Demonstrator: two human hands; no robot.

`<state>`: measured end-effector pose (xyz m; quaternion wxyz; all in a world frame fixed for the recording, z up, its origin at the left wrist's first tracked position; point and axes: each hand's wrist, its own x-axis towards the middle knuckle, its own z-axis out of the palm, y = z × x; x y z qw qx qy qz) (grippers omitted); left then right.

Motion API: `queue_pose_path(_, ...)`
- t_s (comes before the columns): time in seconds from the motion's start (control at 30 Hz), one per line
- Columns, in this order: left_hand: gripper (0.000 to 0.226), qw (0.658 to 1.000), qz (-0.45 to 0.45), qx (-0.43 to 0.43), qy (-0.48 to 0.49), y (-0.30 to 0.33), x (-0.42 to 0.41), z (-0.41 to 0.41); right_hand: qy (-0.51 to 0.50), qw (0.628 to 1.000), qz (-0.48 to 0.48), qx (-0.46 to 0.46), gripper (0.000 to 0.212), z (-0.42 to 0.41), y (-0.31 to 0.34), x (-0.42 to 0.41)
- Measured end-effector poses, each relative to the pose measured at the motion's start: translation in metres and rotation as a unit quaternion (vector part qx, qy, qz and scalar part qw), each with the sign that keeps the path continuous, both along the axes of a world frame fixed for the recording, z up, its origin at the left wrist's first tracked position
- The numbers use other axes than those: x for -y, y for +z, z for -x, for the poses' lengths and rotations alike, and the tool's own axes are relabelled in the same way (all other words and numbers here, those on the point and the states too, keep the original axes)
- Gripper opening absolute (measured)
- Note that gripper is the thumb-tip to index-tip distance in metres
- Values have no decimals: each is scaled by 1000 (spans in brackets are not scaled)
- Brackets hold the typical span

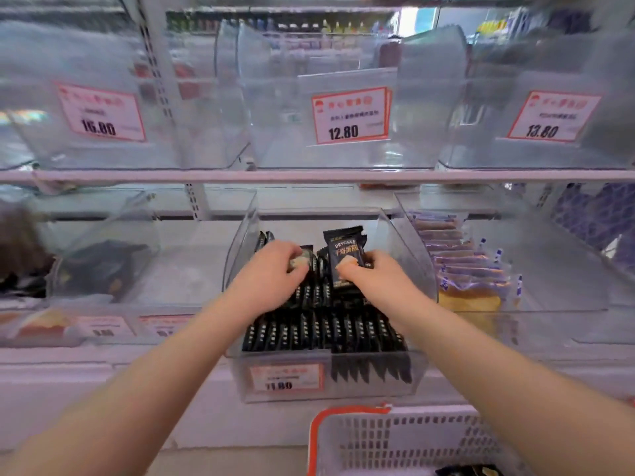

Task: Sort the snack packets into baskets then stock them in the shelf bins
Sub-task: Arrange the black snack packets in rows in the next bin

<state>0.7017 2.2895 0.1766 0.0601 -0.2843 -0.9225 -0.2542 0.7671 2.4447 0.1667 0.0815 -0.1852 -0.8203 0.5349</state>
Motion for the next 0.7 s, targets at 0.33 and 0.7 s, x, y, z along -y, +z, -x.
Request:
queue_pose_path(0.33,40,836,507,-108,-183,-12,-54,82,-29,996,38,75,18,60,-14,-14)
queue_pose_path(0.7,40,859,504,-48,-77,23,-10,109,10,982,-168,82,36,104,-22,-2)
